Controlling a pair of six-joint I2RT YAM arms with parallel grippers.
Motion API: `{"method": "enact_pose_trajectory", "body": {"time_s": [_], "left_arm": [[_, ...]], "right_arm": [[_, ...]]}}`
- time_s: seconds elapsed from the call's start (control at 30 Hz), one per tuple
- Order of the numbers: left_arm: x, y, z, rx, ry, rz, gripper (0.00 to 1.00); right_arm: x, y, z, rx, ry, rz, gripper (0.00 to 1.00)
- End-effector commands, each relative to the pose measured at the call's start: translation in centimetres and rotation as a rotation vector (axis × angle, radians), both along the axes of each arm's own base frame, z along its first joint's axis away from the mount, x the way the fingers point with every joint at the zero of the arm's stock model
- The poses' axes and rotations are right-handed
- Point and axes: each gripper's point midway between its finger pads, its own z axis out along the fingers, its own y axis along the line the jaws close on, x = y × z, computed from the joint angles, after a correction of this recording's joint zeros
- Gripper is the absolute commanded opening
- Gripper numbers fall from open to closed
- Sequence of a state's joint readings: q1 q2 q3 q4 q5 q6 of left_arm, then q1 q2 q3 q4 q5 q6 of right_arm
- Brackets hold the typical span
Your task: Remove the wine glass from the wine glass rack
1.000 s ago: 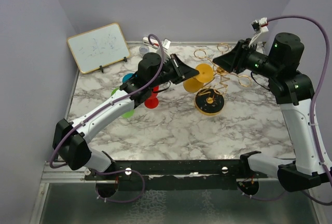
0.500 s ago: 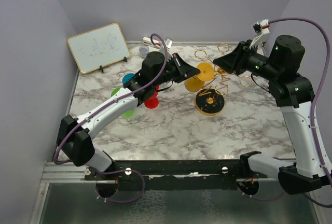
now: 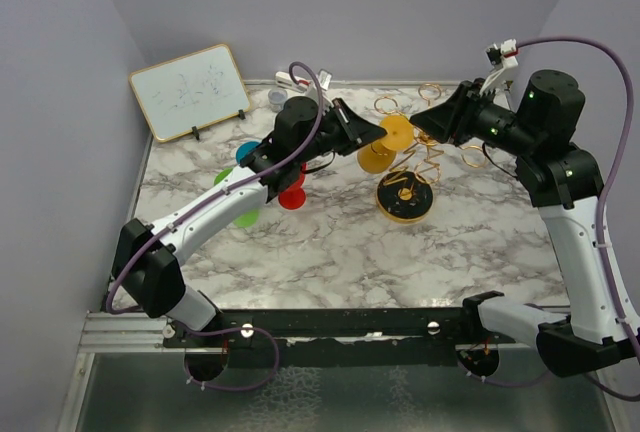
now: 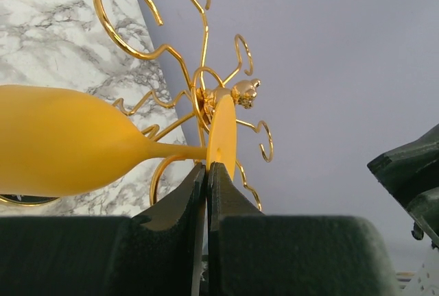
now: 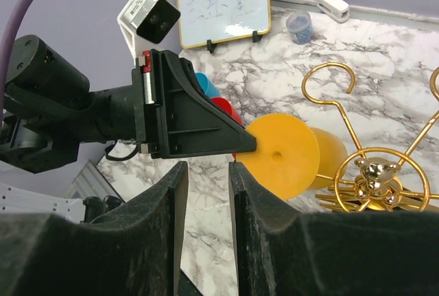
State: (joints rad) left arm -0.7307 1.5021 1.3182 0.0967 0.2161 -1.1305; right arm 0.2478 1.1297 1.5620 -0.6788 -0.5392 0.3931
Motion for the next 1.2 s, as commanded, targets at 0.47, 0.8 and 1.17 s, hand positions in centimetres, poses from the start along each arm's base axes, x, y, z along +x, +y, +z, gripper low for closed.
{"method": "enact_pose_trajectory", "body": {"time_s": [0.47,0.8,1.17], "left_arm": [[3.4,8.7,4.6,0.001,-0.143,0.278,0.00],[-7.3,14.1,8.4,-0.001,-0.579,0.159,0.00],[-15.8,17.9,8.0,0.030,-0.735,0.065,0.00]], "right_arm": [[-0.5,1.5,0.9,0.039,-0.044,0.103,0.30],[-6.3,6.1,0.4,0.125,-0.126,0.665,0.32],[-9.3,14.4,-0.3,0.080,-0.176,0.754,0.40]]}}
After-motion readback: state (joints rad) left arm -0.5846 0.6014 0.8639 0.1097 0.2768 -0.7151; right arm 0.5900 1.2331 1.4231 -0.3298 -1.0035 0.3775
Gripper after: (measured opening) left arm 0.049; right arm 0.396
